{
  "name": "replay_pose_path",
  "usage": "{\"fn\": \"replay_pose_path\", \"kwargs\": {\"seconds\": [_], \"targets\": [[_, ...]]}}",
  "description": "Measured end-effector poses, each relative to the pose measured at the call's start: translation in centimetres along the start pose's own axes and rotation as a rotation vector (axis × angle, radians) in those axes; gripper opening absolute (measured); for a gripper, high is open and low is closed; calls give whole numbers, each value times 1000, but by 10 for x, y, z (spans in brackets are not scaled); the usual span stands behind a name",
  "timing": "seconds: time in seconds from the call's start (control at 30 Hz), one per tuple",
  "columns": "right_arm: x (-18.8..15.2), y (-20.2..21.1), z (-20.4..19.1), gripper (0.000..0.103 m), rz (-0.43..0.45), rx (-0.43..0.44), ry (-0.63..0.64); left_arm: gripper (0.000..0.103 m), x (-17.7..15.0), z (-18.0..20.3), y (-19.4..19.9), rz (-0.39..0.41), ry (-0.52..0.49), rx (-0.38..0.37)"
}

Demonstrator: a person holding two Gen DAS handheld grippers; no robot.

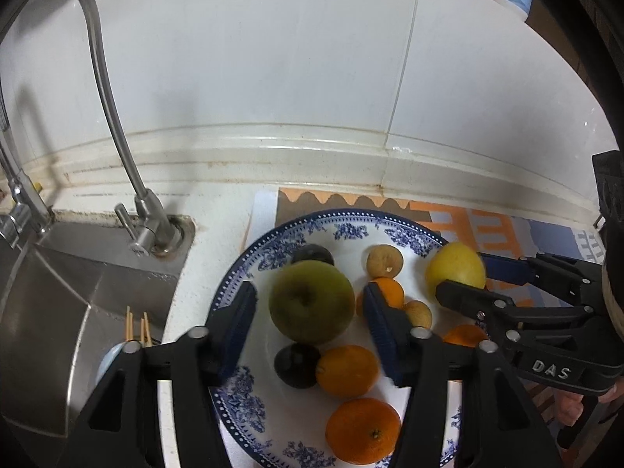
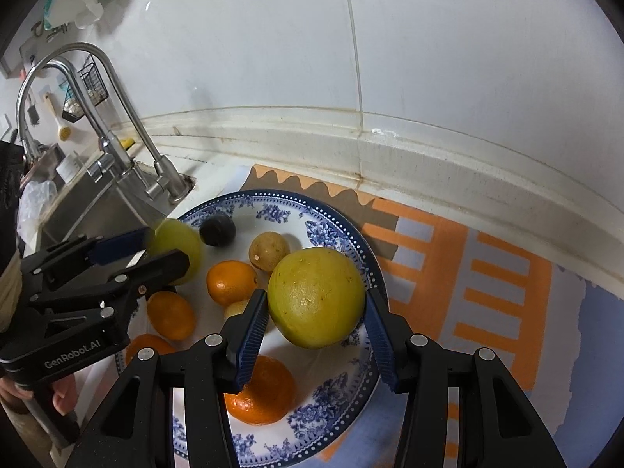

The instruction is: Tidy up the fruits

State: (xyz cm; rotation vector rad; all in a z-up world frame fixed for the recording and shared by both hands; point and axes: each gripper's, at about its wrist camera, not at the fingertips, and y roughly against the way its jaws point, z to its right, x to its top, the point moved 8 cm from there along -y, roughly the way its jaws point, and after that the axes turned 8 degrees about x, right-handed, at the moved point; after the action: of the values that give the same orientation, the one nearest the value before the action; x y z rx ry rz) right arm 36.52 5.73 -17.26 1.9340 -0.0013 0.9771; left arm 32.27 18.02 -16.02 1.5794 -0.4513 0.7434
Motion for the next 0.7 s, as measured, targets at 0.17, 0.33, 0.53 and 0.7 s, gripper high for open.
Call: {"fn": "replay_pose_path", "kwargs": {"seconds": [0.17,0.33,0.53,0.7], "targets": [[4,11,-6,56,41,3,19,59,0,-1,9,12,6,3],[7,30,-10,57,79,-19,31,60,0,1,31,41,5,12],[6,68,-21,57,141,-31,33,67,2,5,75,96,0,30],[0,109,-31,65,202,-65,39,79,0,12,115,147,-13,38]]}}
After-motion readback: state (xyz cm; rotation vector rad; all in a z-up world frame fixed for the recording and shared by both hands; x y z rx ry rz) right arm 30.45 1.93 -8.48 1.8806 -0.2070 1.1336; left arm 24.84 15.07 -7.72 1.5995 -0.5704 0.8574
